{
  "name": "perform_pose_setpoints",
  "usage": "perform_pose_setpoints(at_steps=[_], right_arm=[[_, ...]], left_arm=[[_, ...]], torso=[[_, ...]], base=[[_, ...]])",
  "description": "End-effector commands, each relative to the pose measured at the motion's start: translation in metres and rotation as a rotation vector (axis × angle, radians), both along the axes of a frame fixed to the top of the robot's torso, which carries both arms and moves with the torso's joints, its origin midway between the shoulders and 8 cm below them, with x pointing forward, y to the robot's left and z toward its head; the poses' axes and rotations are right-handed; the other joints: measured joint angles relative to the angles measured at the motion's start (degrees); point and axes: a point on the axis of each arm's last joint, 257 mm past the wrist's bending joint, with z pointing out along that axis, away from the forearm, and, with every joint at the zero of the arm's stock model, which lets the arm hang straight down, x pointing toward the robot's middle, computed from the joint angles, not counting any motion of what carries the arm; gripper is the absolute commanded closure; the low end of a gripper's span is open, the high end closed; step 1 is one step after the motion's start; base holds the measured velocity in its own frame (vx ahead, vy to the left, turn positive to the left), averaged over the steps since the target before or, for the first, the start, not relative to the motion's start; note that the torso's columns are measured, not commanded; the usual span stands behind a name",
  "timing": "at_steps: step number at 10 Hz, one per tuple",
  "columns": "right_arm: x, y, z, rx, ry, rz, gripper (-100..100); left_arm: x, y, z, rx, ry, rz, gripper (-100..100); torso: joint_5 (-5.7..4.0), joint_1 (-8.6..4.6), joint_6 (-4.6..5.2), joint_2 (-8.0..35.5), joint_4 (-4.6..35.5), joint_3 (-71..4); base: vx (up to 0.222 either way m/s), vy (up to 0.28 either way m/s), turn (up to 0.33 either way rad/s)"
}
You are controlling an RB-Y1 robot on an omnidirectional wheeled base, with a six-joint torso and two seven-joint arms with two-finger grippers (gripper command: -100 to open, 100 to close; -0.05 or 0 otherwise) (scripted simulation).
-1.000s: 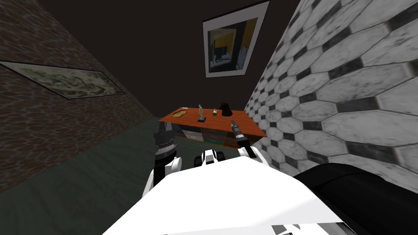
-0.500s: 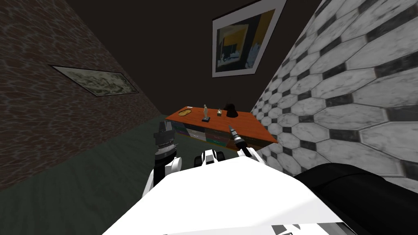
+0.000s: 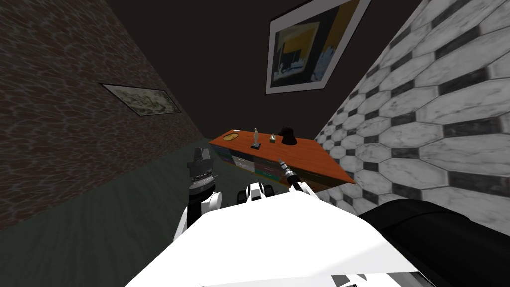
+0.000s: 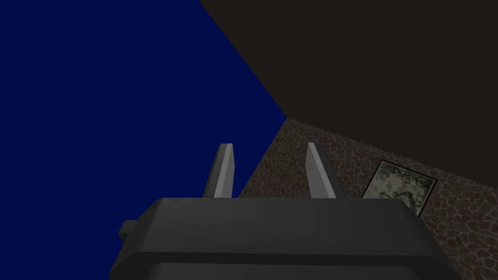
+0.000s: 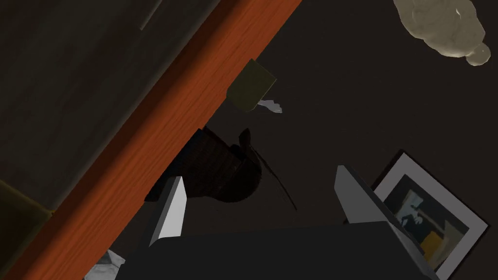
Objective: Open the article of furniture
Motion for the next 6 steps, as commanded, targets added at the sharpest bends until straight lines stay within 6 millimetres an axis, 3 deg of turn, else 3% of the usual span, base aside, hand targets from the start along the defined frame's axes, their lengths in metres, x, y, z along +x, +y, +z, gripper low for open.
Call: perform_pose_setpoints(at_steps=[1,6], right_arm=[[-0.011,-0.009,-0.039,-0.075,0.115,-0.021,-100],[-0.052,-0.028,-0.119,-0.224,0.365,-0.069,-100]], left_arm=[[0.000,0.000,0.000,0.000,0.000,0.000,0],[0.000,0.000,0.000,0.000,0.000,0.000,0]], torso=[[0.00,0.03,-0.05,-0.01,0.00,0.01],[0.00,-0.03,0.01,0.00,0.00,0.00]], base=[[0.034,0.038,0.124],[0.046,0.039,0.180]])
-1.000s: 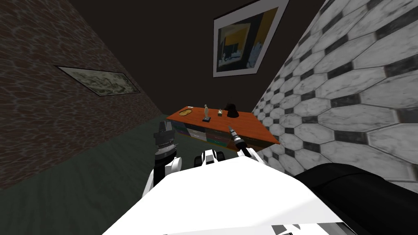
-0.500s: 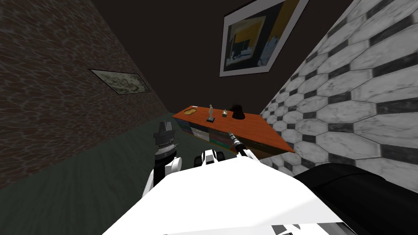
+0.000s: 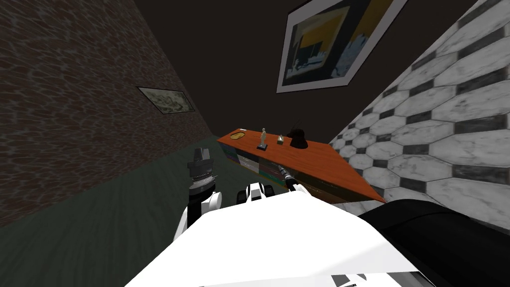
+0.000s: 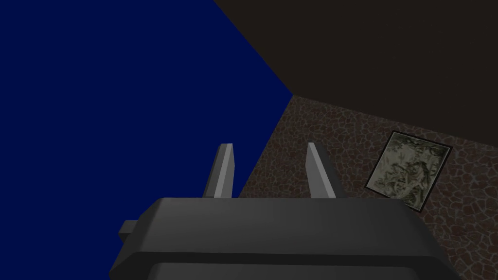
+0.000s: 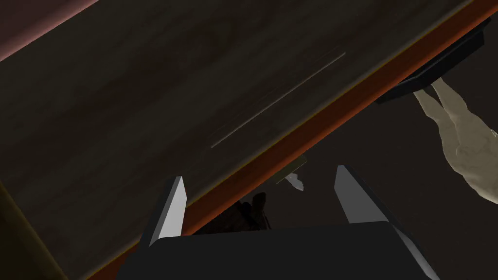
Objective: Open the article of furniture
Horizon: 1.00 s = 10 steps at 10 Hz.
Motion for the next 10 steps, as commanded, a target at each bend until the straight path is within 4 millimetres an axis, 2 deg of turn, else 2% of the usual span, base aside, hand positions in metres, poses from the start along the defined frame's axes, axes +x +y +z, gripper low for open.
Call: perform_pose_setpoints(at_steps=[1,2,3,4,5,6,7,9,10], right_arm=[[-0.026,-0.016,-0.035,-0.095,0.121,-0.019,-100],[-0.028,-0.019,-0.036,-0.099,0.130,-0.029,-100],[-0.043,-0.023,-0.058,-0.139,0.201,-0.033,-100],[-0.047,-0.029,-0.060,-0.165,0.221,-0.046,-100],[-0.062,-0.032,-0.077,-0.200,0.283,-0.051,-100],[-0.068,-0.040,-0.079,-0.244,0.307,-0.056,-100],[-0.080,-0.041,-0.093,-0.277,0.358,-0.055,-100],[-0.088,-0.051,-0.095,-0.324,0.391,-0.067,-100],[-0.104,-0.055,-0.109,-0.382,0.453,-0.056,-100]], left_arm=[[0.000,0.000,0.000,0.000,0.000,0.000,0],[0.000,0.000,0.000,0.000,0.000,0.000,0],[0.000,0.000,0.000,0.000,0.000,0.000,0],[0.000,0.000,0.000,0.000,0.000,0.000,0],[0.000,0.000,0.000,0.000,0.000,0.000,0],[0.000,0.000,0.000,0.000,0.000,0.000,0],[0.000,0.000,0.000,0.000,0.000,0.000,0],[0.000,0.000,0.000,0.000,0.000,0.000,0],[0.000,0.000,0.000,0.000,0.000,0.000,0]], torso=[[0.00,0.07,-0.04,-0.01,0.00,0.01],[0.00,0.01,-0.02,0.01,0.01,0.01],[-0.02,-0.06,-0.01,0.07,0.02,0.05],[-0.02,0.02,-0.08,0.01,0.01,0.02],[0.00,0.03,0.00,-0.02,-0.01,-0.01],[0.00,0.08,-0.05,-0.06,-0.01,-0.02],[0.01,0.04,-0.01,-0.05,-0.01,-0.03],[-0.01,0.00,-0.01,-0.01,0.00,-0.01],[-0.01,-0.02,-0.01,0.08,0.02,0.05]], base=[[0.040,0.038,0.103],[0.016,0.013,-0.005],[0.026,0.024,0.239],[0.036,0.022,0.118],[0.043,0.033,0.183],[0.045,0.032,0.099],[0.055,0.028,0.189],[0.035,0.017,0.058],[0.032,0.020,0.175]])
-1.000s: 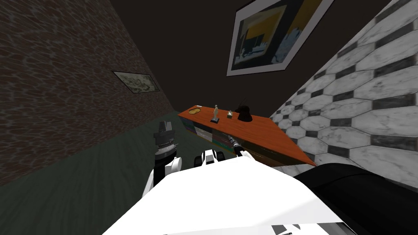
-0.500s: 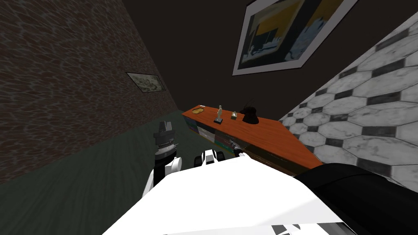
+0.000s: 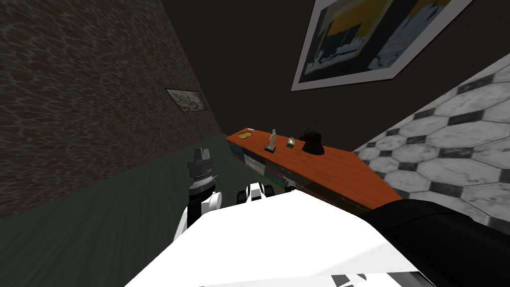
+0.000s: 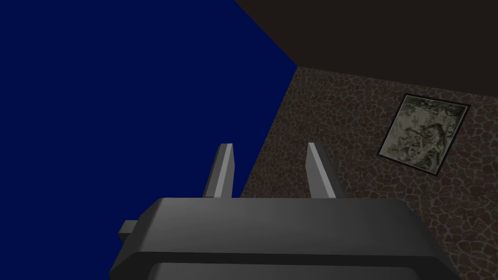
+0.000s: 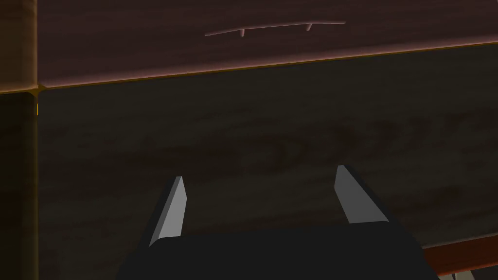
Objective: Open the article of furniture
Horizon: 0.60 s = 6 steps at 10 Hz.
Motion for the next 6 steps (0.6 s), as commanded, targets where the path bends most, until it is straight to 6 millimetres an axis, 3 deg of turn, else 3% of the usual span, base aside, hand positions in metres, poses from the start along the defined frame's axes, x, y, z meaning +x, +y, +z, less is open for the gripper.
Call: perform_pose_setpoints(at_steps=[1,2,6], right_arm=[[-0.022,-0.014,-0.012,-0.090,0.088,-0.009,-100],[-0.035,-0.016,-0.021,-0.130,0.139,-0.004,-100],[-0.060,-0.034,-0.027,-0.244,0.232,-0.016,-100]], left_arm=[[0.000,0.000,0.000,0.000,0.000,0.000,0],[0.000,0.000,0.000,0.000,0.000,0.000,0],[0.000,0.000,0.000,0.000,0.000,0.000,0]], torso=[[0.00,0.05,-0.05,-0.05,-0.01,-0.01],[0.01,0.06,-0.01,-0.09,-0.02,-0.05],[0.00,0.05,-0.05,-0.08,-0.01,-0.03]], base=[[0.036,0.019,0.116],[0.044,0.027,0.180],[0.031,0.015,0.087]])
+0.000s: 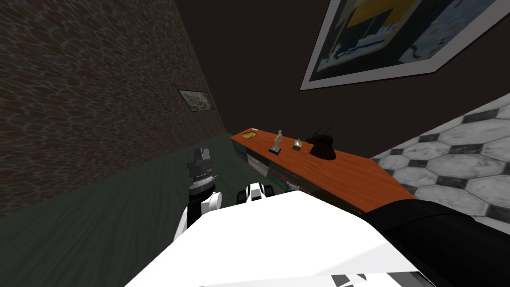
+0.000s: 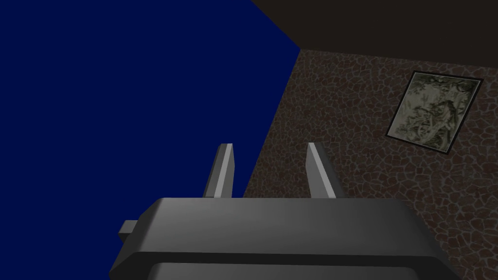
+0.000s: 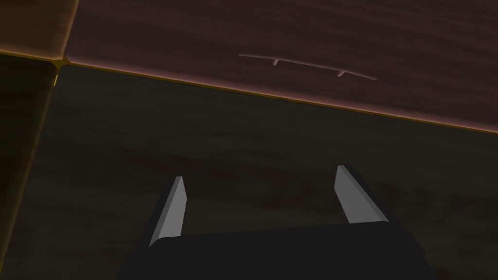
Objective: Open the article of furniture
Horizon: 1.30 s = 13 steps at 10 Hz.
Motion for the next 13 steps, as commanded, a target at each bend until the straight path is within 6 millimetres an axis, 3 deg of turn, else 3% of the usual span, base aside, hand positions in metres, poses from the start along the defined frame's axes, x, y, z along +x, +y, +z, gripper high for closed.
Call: perform_pose_setpoints(at_steps=[1,2,6,13], right_arm=[[-0.010,-0.008,0.000,-0.065,0.040,0.010,-100],[-0.025,-0.013,-0.005,-0.118,0.095,0.010,-100],[-0.051,-0.025,-0.007,-0.266,0.207,0.042,-100],[-0.074,-0.041,0.011,-0.507,0.330,0.086,-100]], left_arm=[[0.000,0.000,0.000,0.000,0.000,0.000,0],[0.000,0.000,0.000,0.000,0.000,0.000,0],[0.000,0.000,0.000,0.000,0.000,0.000,0],[0.000,0.000,0.000,0.000,0.000,0.000,0]], torso=[[0.01,0.00,0.05,-0.01,-0.01,-0.02],[0.00,-0.02,0.04,0.02,0.00,0.00],[0.02,0.02,0.04,-0.02,-0.01,-0.03],[0.01,0.01,0.03,-0.02,-0.01,-0.02]], base=[[0.018,0.006,-0.015],[0.030,0.008,0.155],[0.038,0.014,0.101],[0.032,0.008,0.067]])
